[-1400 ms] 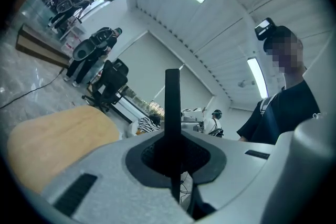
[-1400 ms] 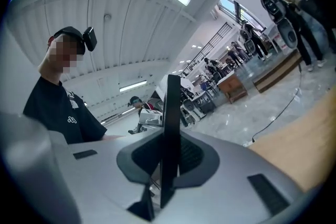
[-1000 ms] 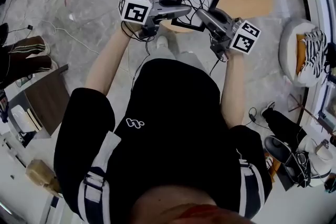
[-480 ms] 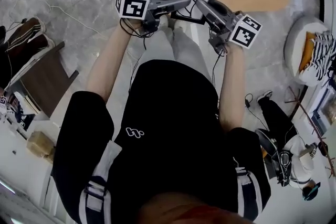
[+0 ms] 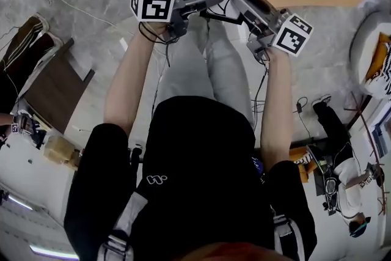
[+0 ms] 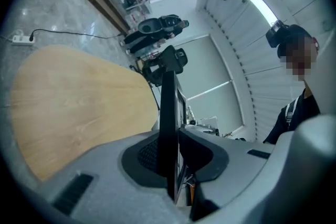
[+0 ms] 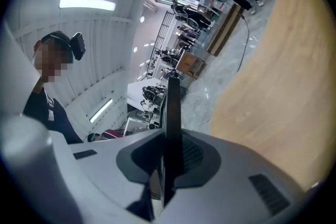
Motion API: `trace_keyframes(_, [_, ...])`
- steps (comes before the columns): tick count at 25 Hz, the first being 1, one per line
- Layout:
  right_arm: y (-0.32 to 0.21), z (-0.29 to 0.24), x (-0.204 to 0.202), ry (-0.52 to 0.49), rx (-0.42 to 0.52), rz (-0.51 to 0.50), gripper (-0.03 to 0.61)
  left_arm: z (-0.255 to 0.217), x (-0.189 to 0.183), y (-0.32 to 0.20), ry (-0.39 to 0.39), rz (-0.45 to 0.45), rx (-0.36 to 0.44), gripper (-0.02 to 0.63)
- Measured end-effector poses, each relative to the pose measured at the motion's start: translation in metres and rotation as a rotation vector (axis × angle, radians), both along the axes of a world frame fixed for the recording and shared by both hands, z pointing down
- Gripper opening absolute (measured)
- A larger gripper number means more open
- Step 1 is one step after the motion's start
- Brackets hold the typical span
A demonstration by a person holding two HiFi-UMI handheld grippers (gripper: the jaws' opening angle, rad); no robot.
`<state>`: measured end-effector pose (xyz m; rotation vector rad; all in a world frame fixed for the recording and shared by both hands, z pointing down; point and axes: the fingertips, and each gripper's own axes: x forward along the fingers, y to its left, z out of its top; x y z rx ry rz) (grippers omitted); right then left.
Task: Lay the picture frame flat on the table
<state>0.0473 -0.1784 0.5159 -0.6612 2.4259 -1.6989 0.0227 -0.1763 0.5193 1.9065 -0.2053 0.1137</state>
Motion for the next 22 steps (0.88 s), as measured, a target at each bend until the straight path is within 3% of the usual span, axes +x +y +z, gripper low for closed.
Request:
trace_keyframes(6, [0.001,0.071,-0.002,-0.055,-0.026,0.009,0.037,0.073,-0.001,0.000,0.004,0.004,-0.012,0.066])
trace_keyframes(13, [0.008,0.108,-0.012,-0.122,-0.019,-0.004,0.032,0.118,-0.017,0.010,0.016,-0.021,0.031,0.084])
trace_keyframes(18, [-0.004,0.118,-0.009,-0.103,0.010,0.036,0.028,0.140,-0.041,0.003,-0.057,-0.123,0.010,0.108])
trace_keyframes(20, [-0.009,0.128,-0.006,-0.064,0.012,0.045,0.028,0.153,-0.053,0.006,-0.132,-0.163,-0.016,0.108])
trace_keyframes(22, [-0.027,0.140,0.003,-0.026,0.006,0.106,0.028,0.170,-0.070,0.007,-0.240,-0.200,-0.021,0.060])
